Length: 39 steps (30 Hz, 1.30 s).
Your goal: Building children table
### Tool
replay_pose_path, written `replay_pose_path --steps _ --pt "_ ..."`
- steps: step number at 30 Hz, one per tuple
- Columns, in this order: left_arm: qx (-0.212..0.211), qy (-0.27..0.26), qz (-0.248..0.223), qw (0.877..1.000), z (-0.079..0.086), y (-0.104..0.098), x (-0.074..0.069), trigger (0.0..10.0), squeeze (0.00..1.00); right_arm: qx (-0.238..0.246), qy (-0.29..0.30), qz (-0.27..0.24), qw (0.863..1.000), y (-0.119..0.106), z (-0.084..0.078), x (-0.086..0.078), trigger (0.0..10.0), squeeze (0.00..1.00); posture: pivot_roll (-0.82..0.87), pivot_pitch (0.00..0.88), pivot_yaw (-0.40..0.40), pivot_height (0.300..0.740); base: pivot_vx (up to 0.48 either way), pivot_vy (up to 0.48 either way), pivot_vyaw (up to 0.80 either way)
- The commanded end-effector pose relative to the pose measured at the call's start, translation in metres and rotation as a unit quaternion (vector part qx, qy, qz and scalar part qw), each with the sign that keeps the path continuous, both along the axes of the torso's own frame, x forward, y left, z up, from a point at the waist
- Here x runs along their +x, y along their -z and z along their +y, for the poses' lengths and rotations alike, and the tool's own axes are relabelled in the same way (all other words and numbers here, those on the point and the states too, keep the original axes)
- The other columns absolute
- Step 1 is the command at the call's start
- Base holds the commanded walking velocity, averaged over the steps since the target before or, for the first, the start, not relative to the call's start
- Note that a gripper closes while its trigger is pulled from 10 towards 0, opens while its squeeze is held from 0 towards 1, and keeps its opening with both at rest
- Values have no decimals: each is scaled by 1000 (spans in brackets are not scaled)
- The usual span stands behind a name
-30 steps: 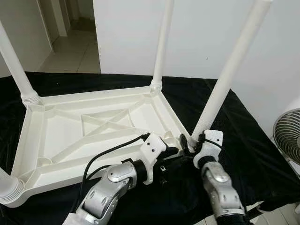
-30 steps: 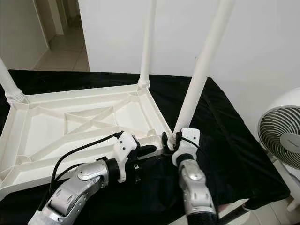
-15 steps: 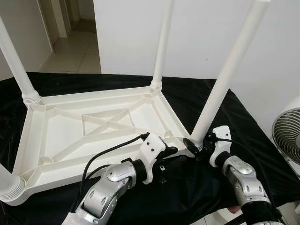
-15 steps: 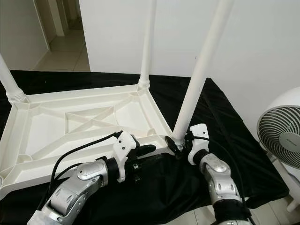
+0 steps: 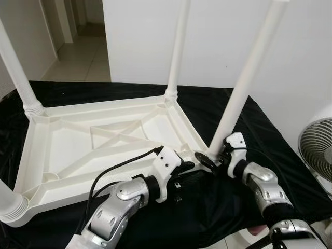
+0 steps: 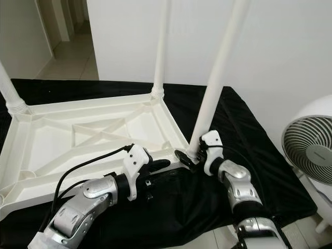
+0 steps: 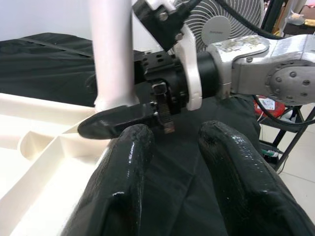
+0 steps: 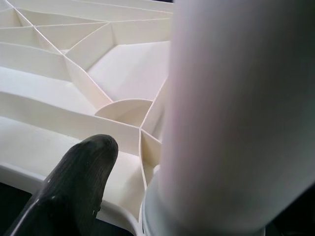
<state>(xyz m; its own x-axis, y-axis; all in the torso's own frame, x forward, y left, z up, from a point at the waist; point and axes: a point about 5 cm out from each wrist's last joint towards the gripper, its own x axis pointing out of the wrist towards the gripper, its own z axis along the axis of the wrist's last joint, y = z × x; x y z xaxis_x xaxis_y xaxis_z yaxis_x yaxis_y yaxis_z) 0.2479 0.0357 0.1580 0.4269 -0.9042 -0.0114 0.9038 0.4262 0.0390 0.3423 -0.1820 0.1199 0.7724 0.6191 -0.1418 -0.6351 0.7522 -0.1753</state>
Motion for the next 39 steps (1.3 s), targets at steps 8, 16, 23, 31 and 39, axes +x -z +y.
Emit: replay_pose_path --steps 8,16,23,31,39 --pt "-3 -15 -2 1000 2 -3 1 10000 0 -36 -23 28 999 16 4 1 0 0 66 6 -52 740 0 0 0" --pt "-5 -14 -2 1000 1 -4 1 10000 0 -34 -12 29 999 19 -7 -1 0 0 57 8 -50 740 0 0 0" --pt "-6 -12 0 1000 0 -4 1 10000 0 -30 43 17 998 21 -20 -1 10000 0 47 15 -52 740 0 0 0" --pt "-9 -10 5 1000 -1 -2 -1 10000 0 -13 182 -6 983 25 -31 -3 10000 0 43 23 -49 740 0 0 0" --pt "-6 -8 8 1000 0 0 -3 10000 0 30 343 -32 938 25 -40 -9 10000 0 40 27 -44 740 0 0 0"
